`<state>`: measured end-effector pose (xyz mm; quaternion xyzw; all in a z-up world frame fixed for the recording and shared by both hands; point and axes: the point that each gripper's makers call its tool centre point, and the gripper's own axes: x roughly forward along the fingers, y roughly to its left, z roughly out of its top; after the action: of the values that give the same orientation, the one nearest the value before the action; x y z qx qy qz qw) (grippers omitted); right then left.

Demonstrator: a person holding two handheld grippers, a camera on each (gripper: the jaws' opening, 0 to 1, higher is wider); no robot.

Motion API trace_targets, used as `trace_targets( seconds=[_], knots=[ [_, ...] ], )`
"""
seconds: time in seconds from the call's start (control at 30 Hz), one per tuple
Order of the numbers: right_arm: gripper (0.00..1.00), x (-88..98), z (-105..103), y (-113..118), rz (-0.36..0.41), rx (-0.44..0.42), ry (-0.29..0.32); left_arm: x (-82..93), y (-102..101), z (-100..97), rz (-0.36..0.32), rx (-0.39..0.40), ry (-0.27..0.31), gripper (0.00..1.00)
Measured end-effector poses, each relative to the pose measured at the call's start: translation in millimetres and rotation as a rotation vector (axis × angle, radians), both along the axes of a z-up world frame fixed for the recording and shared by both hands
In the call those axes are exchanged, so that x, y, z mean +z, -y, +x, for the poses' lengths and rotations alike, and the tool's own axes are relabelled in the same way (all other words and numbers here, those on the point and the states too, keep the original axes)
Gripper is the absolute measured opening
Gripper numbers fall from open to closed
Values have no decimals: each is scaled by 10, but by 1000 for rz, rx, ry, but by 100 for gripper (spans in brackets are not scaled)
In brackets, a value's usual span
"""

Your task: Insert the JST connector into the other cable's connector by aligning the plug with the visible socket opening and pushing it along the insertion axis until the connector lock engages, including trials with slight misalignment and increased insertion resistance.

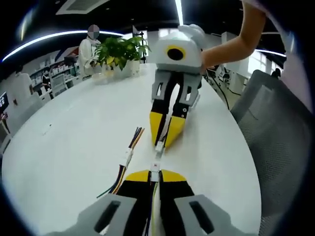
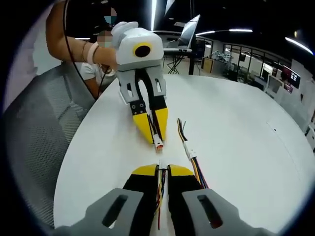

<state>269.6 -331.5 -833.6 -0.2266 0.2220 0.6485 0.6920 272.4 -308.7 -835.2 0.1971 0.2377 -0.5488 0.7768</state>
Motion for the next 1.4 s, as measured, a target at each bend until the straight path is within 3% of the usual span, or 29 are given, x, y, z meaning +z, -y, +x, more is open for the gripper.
trace_targets(
  seconds=[0.27,0.83,1.4],
  knots=[
    [3,27,-15,-33,2,18,7,-22,15,3,30,-17,6,0],
    [3,11,-52,-84,1,59,20,41,97,-39,6,-39,-6,0],
    [3,8,-100,-111,-20,113,44,43,90,-84,25,-64,-13,0]
  ],
)
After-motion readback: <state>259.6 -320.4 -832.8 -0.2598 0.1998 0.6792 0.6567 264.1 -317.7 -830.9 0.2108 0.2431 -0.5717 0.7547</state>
